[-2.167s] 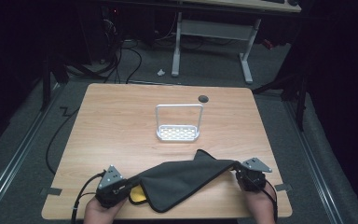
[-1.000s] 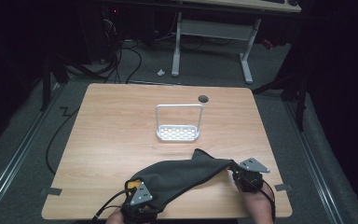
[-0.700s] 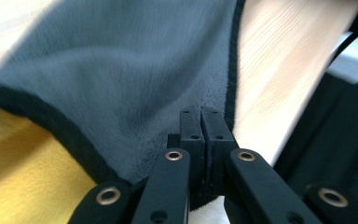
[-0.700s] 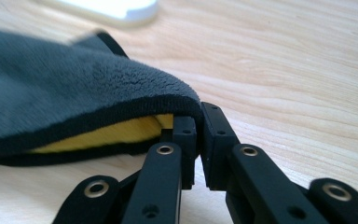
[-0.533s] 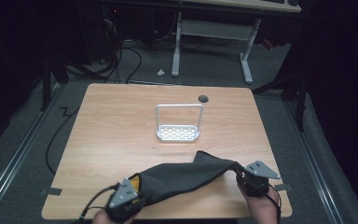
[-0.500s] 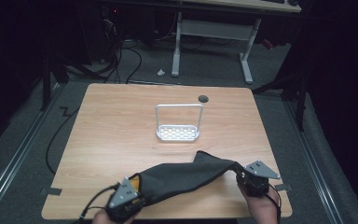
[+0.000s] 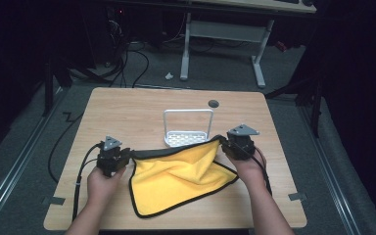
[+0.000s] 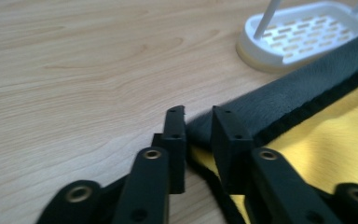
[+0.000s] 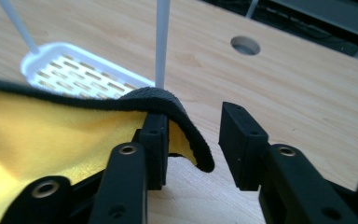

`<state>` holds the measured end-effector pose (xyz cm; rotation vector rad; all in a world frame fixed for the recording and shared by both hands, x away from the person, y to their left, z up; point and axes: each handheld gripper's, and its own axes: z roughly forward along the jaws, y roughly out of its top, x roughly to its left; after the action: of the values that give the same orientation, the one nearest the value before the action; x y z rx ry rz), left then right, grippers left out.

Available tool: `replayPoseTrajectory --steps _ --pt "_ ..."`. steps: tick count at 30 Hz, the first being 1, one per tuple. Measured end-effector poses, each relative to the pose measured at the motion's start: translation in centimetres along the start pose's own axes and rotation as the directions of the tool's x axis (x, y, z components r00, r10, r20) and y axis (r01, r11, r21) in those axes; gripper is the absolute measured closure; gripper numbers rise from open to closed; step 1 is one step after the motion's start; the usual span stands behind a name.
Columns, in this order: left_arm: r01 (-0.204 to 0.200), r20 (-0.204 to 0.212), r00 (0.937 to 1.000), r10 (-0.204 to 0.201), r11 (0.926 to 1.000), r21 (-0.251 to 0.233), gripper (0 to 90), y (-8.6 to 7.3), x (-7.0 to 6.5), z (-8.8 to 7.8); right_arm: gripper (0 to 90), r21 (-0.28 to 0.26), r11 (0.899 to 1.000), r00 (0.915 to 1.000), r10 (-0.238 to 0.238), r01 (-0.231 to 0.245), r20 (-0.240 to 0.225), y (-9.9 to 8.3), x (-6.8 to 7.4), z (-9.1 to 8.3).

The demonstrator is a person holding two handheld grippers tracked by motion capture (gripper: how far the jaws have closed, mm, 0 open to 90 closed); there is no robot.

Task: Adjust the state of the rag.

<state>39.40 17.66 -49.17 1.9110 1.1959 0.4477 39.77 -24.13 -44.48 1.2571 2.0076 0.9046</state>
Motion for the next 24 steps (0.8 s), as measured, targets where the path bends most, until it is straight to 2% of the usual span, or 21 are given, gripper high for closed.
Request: replayPoseTrajectory --steps 2,3,4,5,6,7,8,9,12,14,15,19,21,23,24 --pt "0.011 -0.002 0.9999 -0.011 0.9999 -0.012 67.6 -0.2 0.0 -0.6 57.0 -0.012 1.000 0.9998 -0.002 0.003 0.018 -0.1 -0.2 -1.0" --pt "0.009 0.027 0.9996 -0.008 0.9990 -0.044 66.2 -0.7 -0.7 -2.0 56.9 -0.023 1.000 0.9998 0.001 -0.001 0.021 -0.3 -0.4 -1.6" --pt "0.009 0.027 0.9996 -0.008 0.9990 -0.044 65.0 -0.7 -0.7 -2.0 56.8 -0.032 0.999 0.9998 0.004 -0.003 0.021 -0.6 -0.5 -2.1" --pt "-0.005 0.052 0.9986 0.008 0.9985 -0.055 64.6 -1.2 -1.9 -2.8 56.0 -0.031 0.999 0.9997 0.007 -0.006 0.022 -0.7 -0.5 -2.3" --pt "-0.005 0.052 0.9986 0.008 0.9985 -0.055 64.6 -1.2 -1.9 -2.8 56.0 -0.031 0.999 0.9997 0.007 -0.006 0.022 -0.7 -0.5 -2.3" --pt "0.003 0.099 0.9951 0.002 0.9986 -0.052 64.7 -1.7 -2.7 -3.1 55.2 -0.011 1.000 0.9999 0.013 -0.013 0.009 -1.1 -0.7 -2.1" --pt "0.010 0.168 0.9858 -0.003 0.9992 -0.040 64.9 -2.6 -4.1 -3.0 55.0 0.009 1.000 0.9998 0.014 -0.014 0.010 -1.2 -0.8 -1.7" --pt "0.008 0.206 0.9784 -0.005 0.9999 -0.014 65.2 -3.2 -5.0 -2.6 55.0 0.019 1.000 0.9998 0.016 -0.016 0.014 -1.3 -0.8 -1.5" --pt "-0.055 0.254 0.9664 0.041 0.9973 0.049 65.1 -4.9 -7.5 -1.1 54.6 0.043 0.998 0.9990 0.045 -0.045 0.004 -1.8 -0.8 -0.5" --pt "-0.113 0.234 0.9682 0.089 0.9896 0.090 65.1 -5.9 -8.4 -0.2 54.4 0.050 0.998 0.9988 0.049 -0.049 0.001 -2.2 -0.6 -0.3" --pt "-0.134 0.223 0.9682 0.114 0.9878 0.079 65.2 -6.3 -8.6 0.0 54.1 0.049 0.998 0.9987 0.050 -0.050 -0.001 -2.3 -0.6 -0.3" --pt "-0.131 0.219 0.9695 0.110 0.9880 0.082 68.8 -6.2 -8.4 0.1 53.6 0.048 0.997 0.9984 0.056 -0.055 -0.005 -2.7 -0.7 -0.9" --pt "-0.130 0.222 0.9690 0.110 0.9880 0.082 68.7 -6.2 -8.2 0.0 53.3 0.109 0.993 0.9990 0.045 -0.045 -0.002 -3.7 -1.0 -1.1" --pt "-0.128 0.220 0.9696 0.106 0.9882 0.085 68.5 -6.2 -8.3 0.0 52.9 0.113 0.993 0.9992 0.040 -0.039 -0.002 -4.0 -1.1 -1.2" --pt "-0.129 0.215 0.9705 0.109 0.9882 0.082 68.4 -6.2 -8.4 0.0 52.9 0.107 0.993 0.9986 0.052 -0.052 0.000 -5.1 -1.3 -1.7"
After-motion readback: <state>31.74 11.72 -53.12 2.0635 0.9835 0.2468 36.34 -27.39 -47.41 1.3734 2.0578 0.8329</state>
